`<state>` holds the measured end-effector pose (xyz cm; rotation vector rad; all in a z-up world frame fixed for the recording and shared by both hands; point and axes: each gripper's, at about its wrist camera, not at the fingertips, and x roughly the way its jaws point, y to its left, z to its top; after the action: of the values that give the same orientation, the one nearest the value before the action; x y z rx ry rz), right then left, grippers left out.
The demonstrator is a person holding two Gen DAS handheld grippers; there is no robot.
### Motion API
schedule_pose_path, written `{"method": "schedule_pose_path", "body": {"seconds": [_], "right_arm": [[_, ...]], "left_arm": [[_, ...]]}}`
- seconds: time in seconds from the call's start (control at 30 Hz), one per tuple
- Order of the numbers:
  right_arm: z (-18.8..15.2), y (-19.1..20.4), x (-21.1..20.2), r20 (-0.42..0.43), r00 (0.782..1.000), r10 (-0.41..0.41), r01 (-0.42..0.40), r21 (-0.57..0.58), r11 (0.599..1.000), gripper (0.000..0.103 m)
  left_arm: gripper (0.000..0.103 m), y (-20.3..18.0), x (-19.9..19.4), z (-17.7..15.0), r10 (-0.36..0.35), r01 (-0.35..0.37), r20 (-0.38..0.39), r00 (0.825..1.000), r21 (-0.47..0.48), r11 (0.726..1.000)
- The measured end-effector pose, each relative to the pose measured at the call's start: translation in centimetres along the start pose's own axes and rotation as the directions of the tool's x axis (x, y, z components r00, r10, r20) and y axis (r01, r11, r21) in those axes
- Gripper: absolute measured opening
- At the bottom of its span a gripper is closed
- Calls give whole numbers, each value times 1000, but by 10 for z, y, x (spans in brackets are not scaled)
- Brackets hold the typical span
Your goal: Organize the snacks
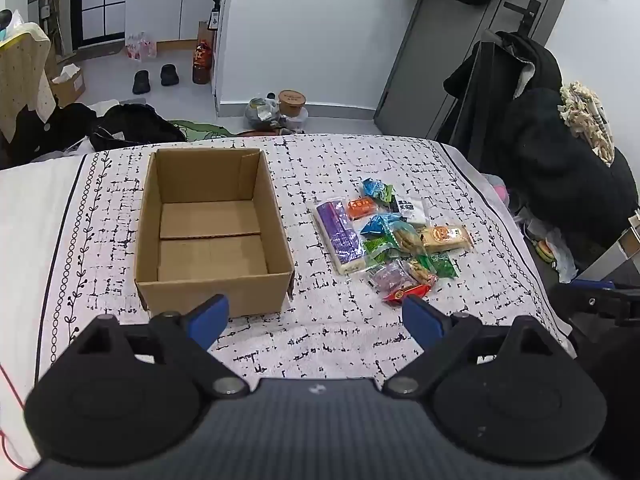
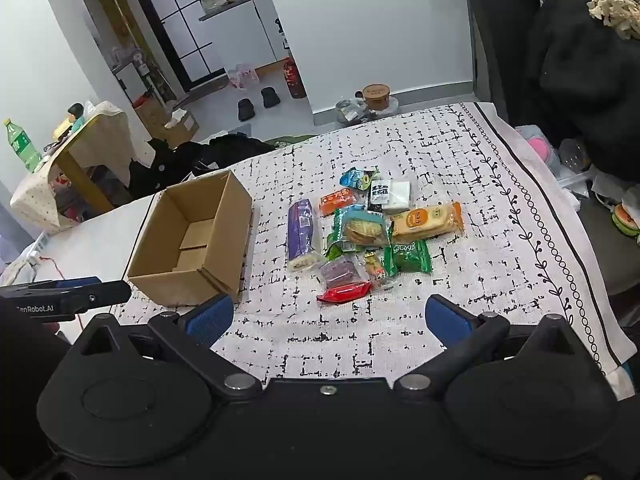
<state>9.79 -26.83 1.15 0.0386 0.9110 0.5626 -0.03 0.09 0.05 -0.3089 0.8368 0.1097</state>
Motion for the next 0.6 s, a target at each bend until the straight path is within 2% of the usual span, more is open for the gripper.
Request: {"method": "schedule_pose_path", "body": {"seconds": [0.6], "right_arm": [[0,1,0,5,1000,9,-9,1,1000,103]], "left_arm": [[93,0,0,-1,10,-10,3,1000,9,1000]]}}
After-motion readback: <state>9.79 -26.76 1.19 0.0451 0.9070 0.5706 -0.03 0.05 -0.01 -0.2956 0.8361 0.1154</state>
